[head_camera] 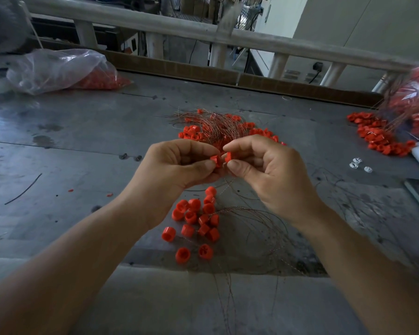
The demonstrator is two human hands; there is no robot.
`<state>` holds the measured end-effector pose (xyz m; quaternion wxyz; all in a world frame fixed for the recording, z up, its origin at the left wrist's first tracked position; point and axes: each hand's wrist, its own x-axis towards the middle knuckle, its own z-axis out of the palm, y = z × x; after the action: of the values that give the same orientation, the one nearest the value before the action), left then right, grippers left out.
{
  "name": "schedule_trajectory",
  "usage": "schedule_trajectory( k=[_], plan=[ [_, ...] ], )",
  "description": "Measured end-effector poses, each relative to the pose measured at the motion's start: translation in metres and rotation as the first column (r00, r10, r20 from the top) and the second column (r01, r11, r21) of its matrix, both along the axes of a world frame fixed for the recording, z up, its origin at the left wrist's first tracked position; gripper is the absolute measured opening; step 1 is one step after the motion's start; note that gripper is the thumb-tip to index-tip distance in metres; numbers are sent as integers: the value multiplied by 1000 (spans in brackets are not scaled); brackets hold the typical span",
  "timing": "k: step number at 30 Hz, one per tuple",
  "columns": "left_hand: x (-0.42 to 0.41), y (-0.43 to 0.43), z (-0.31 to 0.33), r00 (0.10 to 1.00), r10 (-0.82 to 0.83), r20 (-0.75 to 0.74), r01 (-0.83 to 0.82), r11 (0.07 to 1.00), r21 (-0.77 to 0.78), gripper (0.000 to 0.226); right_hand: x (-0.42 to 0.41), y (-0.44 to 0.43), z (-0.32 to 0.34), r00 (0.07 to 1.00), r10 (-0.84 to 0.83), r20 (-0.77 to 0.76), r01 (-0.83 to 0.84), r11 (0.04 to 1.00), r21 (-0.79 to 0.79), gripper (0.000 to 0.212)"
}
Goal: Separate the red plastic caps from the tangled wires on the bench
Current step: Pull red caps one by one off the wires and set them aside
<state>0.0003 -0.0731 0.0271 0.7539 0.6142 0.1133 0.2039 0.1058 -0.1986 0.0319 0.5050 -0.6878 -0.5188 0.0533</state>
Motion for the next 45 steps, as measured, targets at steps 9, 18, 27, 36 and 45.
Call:
schedule_trajectory(
  k=[9, 18, 27, 36, 45],
  plan=[
    [0, -2, -2, 999, 27, -21, -25, 997, 69, 23, -6, 1, -4, 1000, -14, 17, 13, 999, 51, 25],
    [-1, -1, -3, 999, 10, -41, -5, 993, 119, 18, -5, 2, -5, 995, -50, 92, 45, 997, 55, 29],
    [-4, 0, -3, 998, -52, -42, 55, 995, 85, 15, -6, 1, -4, 981, -87, 176, 70, 993, 99, 19],
    [-3, 1, -3, 995, -87, -46, 89, 995, 45, 16, 0, 2, -4, 980, -28, 195, 11, 996, 86, 25],
    [-6, 3, -1, 986, -164, -32, 165, 984, 59, 21, -2, 2, -1, 985, 21, 169, -47, 987, 154, 24]
  ],
)
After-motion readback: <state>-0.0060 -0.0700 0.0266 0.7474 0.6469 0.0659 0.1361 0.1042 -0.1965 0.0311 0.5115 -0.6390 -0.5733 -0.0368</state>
